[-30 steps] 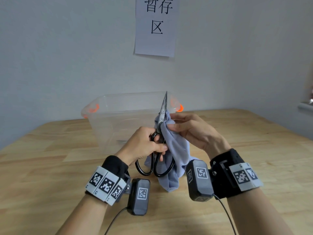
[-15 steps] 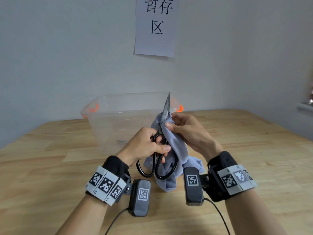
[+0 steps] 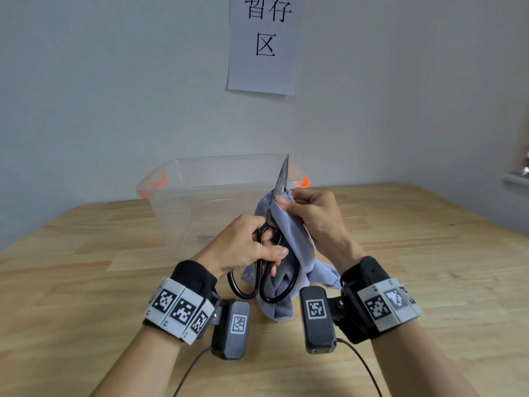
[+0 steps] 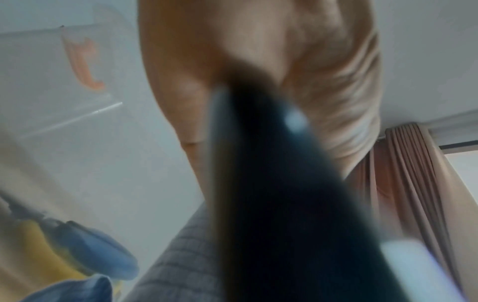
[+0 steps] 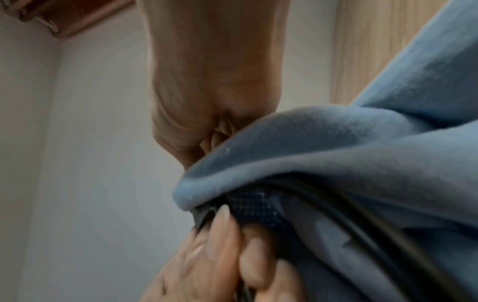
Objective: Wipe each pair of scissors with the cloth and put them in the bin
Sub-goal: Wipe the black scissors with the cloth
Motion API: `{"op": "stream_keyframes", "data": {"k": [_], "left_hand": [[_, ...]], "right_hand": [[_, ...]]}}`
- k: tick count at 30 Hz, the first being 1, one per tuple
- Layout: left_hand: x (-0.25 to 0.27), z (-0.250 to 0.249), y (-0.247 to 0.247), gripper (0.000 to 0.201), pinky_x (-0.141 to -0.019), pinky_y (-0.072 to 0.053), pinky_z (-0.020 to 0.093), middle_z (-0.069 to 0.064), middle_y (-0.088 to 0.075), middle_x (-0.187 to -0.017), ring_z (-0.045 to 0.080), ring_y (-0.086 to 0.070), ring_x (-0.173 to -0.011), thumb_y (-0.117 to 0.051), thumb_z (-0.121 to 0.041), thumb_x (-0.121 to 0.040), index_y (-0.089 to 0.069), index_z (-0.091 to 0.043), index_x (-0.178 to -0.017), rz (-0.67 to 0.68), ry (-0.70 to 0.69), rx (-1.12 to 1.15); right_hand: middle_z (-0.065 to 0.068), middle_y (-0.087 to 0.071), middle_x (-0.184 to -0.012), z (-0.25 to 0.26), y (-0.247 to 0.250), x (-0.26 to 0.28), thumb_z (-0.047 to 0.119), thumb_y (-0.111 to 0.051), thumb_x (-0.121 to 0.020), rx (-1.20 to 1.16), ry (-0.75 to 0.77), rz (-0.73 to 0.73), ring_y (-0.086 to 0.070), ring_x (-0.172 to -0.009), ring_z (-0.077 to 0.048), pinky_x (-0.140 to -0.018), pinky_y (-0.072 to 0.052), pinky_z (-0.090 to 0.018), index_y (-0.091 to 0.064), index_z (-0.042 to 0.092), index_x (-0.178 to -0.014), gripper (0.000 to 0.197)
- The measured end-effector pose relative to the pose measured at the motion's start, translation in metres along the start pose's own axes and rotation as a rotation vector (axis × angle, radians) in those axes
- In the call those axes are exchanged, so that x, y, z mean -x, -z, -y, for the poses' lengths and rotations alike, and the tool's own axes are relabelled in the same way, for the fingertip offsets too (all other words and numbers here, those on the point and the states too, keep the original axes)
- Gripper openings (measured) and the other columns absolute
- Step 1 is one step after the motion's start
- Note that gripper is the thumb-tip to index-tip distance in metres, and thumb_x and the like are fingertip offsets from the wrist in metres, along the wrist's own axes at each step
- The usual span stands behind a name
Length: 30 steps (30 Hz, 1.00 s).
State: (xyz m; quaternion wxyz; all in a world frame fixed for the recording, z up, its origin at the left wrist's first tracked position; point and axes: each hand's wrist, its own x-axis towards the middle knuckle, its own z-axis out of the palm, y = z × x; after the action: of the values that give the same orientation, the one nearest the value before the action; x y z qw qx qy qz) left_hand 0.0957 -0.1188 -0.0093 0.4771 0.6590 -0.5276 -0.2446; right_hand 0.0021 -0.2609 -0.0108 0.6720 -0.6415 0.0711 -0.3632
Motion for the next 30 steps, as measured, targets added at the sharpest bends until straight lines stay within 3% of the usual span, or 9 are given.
{"op": "stream_keyframes", "data": {"k": [7, 13, 18, 21, 24, 26, 28, 30], "left_hand": [[0.001, 0.001, 0.002, 0.041, -0.059, -0.053, 0.031, 0.009, -0.061, -0.058, 0.026, -0.067, -0.057, -0.073, 0.006, -0.084, -0.037, -0.011, -0.072, 0.021, -0.006, -0.046], [0.0, 0.002, -0.006, 0.041, -0.063, -0.053, 0.034, 0.012, -0.065, -0.06, 0.029, -0.067, -0.058, -0.073, 0.001, -0.085, -0.036, -0.011, -0.074, 0.062, -0.013, -0.086], [-0.003, 0.003, -0.013, 0.042, -0.061, -0.053, 0.037, 0.013, -0.06, -0.06, 0.029, -0.067, -0.057, -0.073, 0.002, -0.085, -0.036, -0.012, -0.073, 0.046, -0.012, -0.066], [-0.003, 0.004, -0.011, 0.043, -0.057, -0.052, 0.034, 0.009, -0.055, -0.057, 0.028, -0.066, -0.054, -0.072, 0.006, -0.084, -0.036, -0.012, -0.073, 0.02, -0.001, -0.019], [-0.003, 0.004, -0.01, 0.043, -0.054, -0.051, 0.032, 0.006, -0.051, -0.055, 0.028, -0.065, -0.053, -0.071, 0.009, -0.084, -0.035, -0.012, -0.072, -0.006, -0.01, 0.004], [-0.003, 0.002, -0.01, 0.045, -0.055, -0.053, 0.034, 0.012, -0.052, -0.057, 0.028, -0.063, -0.053, -0.069, 0.011, -0.084, -0.034, -0.014, -0.071, -0.013, -0.007, 0.042], [-0.002, 0.0, -0.01, 0.046, -0.055, -0.054, 0.036, 0.014, -0.057, -0.058, 0.028, -0.062, -0.052, -0.068, 0.011, -0.085, -0.033, -0.014, -0.071, -0.014, -0.005, 0.063], [-0.002, 0.0, -0.009, 0.046, -0.055, -0.054, 0.034, 0.012, -0.059, -0.058, 0.028, -0.062, -0.052, -0.069, 0.01, -0.085, -0.033, -0.014, -0.07, -0.021, 0.001, 0.059]], "right_hand": [[-0.018, -0.072, -0.075, -0.005, -0.002, -0.003, 0.01, -0.074, -0.087, 0.011, 0.021, -0.096, -0.066, -0.065, -0.023, -0.063, -0.055, -0.03, -0.074, -0.003, -0.087, 0.012], [-0.015, -0.068, -0.071, -0.005, 0.001, -0.006, 0.01, -0.074, -0.086, -0.012, 0.042, -0.208, -0.062, -0.065, -0.02, -0.063, -0.053, -0.029, -0.075, 0.004, -0.077, 0.012], [-0.017, -0.069, -0.077, -0.005, 0.004, -0.007, 0.011, -0.071, -0.089, -0.03, 0.073, -0.245, -0.063, -0.083, -0.025, -0.08, -0.053, -0.036, -0.074, -0.003, -0.083, 0.015], [-0.019, -0.066, -0.082, -0.007, 0.006, -0.009, 0.02, -0.072, -0.089, -0.036, 0.036, -0.179, -0.06, -0.078, -0.025, -0.073, -0.052, -0.036, -0.072, -0.009, -0.089, 0.029], [-0.017, -0.055, -0.088, -0.004, 0.008, -0.007, 0.051, -0.083, -0.069, -0.017, 0.011, -0.064, -0.048, -0.082, -0.026, -0.075, -0.04, -0.04, -0.06, -0.018, -0.095, 0.078], [-0.018, -0.053, -0.092, -0.001, 0.009, -0.006, 0.06, -0.087, -0.059, -0.004, 0.008, 0.001, -0.047, -0.085, -0.027, -0.077, -0.037, -0.042, -0.053, -0.022, -0.1, 0.098], [-0.02, -0.052, -0.094, -0.002, 0.009, -0.005, 0.057, -0.089, -0.059, -0.016, -0.004, 0.073, -0.047, -0.086, -0.029, -0.078, -0.036, -0.044, -0.05, -0.024, -0.1, 0.098], [-0.019, -0.053, -0.09, -0.003, 0.013, -0.005, 0.044, -0.089, -0.066, -0.027, -0.039, 0.13, -0.047, -0.083, -0.029, -0.076, -0.037, -0.041, -0.051, -0.021, -0.093, 0.079]]}}
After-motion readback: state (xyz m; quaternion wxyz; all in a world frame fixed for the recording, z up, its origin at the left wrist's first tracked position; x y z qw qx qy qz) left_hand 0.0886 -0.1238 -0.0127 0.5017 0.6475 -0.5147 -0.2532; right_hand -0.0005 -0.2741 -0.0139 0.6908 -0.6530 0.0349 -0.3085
